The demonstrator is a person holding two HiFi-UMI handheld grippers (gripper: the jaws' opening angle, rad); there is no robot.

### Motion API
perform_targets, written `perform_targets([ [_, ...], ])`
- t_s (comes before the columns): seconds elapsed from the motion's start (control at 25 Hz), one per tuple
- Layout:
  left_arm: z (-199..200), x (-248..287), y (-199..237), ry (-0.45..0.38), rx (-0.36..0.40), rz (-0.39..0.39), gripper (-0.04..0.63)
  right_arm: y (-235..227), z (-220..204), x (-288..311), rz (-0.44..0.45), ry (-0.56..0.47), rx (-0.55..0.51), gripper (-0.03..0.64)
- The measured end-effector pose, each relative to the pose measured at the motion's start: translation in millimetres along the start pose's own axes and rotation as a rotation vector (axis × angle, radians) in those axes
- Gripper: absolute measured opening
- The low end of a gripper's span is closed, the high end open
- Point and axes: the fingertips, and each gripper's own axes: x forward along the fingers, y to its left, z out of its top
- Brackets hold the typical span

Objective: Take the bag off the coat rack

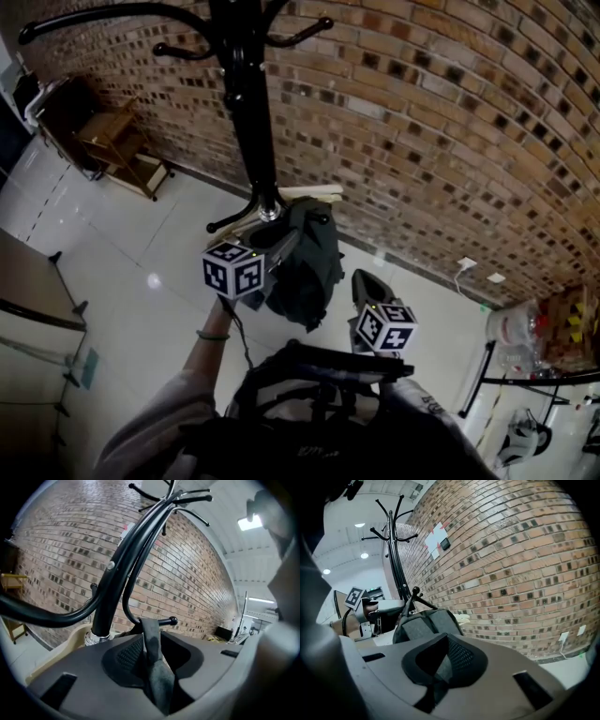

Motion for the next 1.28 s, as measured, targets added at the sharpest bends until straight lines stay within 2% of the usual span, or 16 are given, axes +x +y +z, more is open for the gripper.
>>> perform_targets([
  [0.12, -1, 7, 3, 0.052, 0.007, -0.062, 0.127, -5, 3, 4, -0.028, -0.006, 0.008, 0.008],
  [0.4, 1, 17, -7, 0.11, -0.099, -0.256, 0.127, -10, 2, 16, -0.056, 0.002, 0.019, 0.008],
  [0.6, 3, 29, -9, 0.154, -0.006, -0.275, 0.127, -8, 2, 23, -0.06, 0.013, 0.009, 0.008],
  [0.96, 7, 29, -15, 0.087, -0.021, -0.361, 0.083, -15, 3, 29, -0.08, 0.02, 0.015, 0.008],
  [1.08, 8, 28, -15, 0.06, -0.083, -0.363, 0.076, -17, 4, 31, -0.089, 0.02, 0.017, 0.008],
  [1.28, 11, 26, -15, 0.065, -0.254, -0.396, 0.067, -22, 13, 35, -0.101, -0.001, 0.023, 0.008],
])
